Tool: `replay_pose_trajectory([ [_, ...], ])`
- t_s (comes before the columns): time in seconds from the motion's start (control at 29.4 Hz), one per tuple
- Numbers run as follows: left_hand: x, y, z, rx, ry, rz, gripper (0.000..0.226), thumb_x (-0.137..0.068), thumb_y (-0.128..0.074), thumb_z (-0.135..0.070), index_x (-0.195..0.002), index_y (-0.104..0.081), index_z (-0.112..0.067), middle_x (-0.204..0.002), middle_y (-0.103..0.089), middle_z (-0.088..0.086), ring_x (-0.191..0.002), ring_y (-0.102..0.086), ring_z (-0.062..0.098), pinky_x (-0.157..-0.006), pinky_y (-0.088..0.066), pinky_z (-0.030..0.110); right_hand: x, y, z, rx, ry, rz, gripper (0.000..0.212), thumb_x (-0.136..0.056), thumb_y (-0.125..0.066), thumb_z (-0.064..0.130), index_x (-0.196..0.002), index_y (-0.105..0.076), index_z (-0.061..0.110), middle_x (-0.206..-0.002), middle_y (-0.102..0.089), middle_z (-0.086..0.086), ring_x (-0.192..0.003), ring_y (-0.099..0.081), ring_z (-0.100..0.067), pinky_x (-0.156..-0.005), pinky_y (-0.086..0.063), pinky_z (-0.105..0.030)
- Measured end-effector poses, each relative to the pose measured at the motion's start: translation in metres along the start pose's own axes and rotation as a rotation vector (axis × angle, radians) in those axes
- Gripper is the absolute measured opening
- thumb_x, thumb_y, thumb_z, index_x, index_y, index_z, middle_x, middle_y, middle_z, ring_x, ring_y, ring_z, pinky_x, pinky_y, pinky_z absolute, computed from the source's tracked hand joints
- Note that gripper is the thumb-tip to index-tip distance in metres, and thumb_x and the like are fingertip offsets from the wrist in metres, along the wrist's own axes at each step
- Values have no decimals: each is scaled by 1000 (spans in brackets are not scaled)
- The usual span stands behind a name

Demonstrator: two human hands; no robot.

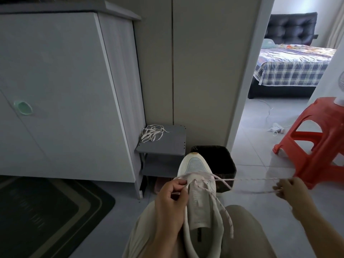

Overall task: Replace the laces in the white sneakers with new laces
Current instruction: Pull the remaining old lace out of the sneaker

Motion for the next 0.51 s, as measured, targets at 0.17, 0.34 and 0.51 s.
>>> replay_pose_trajectory([
  [0.17, 2, -4, -3, 2, 6, 40, 28, -81, -62, 4, -68, -61, -20, -92, -65, -25, -81, -62, -1, -64, -45, 8, 43, -42, 37, -520, 91, 319, 7, -91, -47, 0, -87, -51, 4, -93, -62, -18, -72, -64, -24, -55, -55, -21],
  [0.34, 2, -3, -4, -5, 22, 53, 24, -82, -63, 1, -70, -62, -20, -87, -68, -17, -83, -61, -1, -65, -46, 8, 93, -88, 81, 305, 663, 498, 15, -84, -64, 24, -92, -53, 28, -100, -50, 9, -74, -50, -2, -62, -43, -11],
  [0.51, 2, -1, -7, -25, 12, 61, 25, -82, -63, 1, -70, -61, -21, -88, -66, -14, -85, -59, -4, -66, -45, 7, 113, -101, 84, 600, 816, 474, 16, -89, -52, 39, -84, -46, 26, -93, -42, 12, -75, -50, -5, -68, -44, -15],
])
Point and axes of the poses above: each hand's wrist, its own x-axis away from the middle knuckle, its own y-axis out of the back of the hand, z = x × y, the point moved 2 cm from there along -x, towards the middle knuckle
